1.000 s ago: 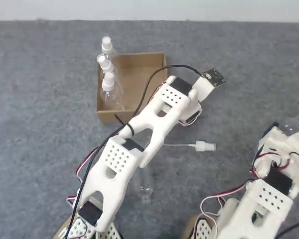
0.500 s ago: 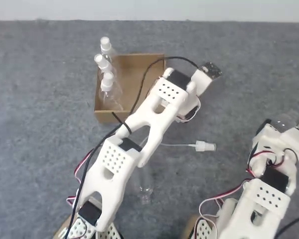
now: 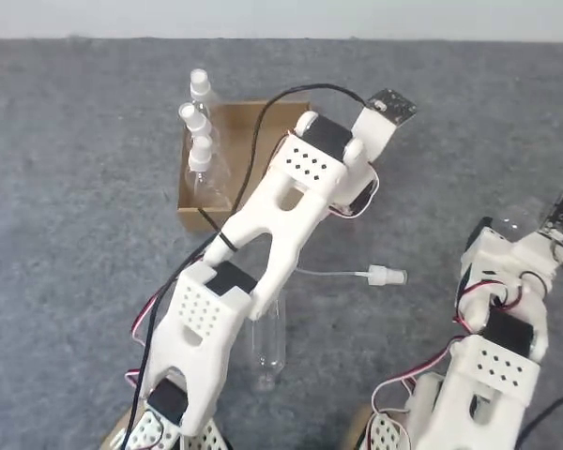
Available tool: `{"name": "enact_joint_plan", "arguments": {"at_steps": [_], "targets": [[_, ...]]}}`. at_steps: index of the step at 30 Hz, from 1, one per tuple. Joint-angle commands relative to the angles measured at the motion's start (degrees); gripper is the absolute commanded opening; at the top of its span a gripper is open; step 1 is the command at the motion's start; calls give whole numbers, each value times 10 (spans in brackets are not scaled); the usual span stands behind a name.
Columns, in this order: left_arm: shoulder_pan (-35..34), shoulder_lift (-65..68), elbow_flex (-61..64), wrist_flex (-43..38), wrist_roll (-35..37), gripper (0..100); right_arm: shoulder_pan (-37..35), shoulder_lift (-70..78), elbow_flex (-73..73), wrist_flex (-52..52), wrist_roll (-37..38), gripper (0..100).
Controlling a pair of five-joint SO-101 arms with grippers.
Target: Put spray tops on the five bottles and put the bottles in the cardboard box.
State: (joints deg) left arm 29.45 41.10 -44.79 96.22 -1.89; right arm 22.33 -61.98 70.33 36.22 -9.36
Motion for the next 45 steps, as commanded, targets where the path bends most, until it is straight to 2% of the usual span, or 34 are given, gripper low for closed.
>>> {"name": "enact_joint_plan", "arguments": {"at_steps": [1,5,10,15,20,28,41,45], "targets": [[-3,-91,-27,12,28,9,-16,-13,-6,-9,-5,6],[-3,-148,22,-4,29,9,-19,-13,-4,-9,-5,6],[2,-266,155,-62,29,9,-19,-42,11,-9,-5,6],[-4,-442,368,-193,30,9,-21,-138,55,-9,-2,6],[-8,-590,541,-302,31,10,-58,-259,112,-10,0,6],[-25,-734,671,-375,74,10,-92,-424,184,-9,1,6],[-26,-969,876,-530,110,10,-189,-414,186,-9,50,6],[-54,-1047,920,-569,113,10,-228,-414,190,-9,65,6]]}}
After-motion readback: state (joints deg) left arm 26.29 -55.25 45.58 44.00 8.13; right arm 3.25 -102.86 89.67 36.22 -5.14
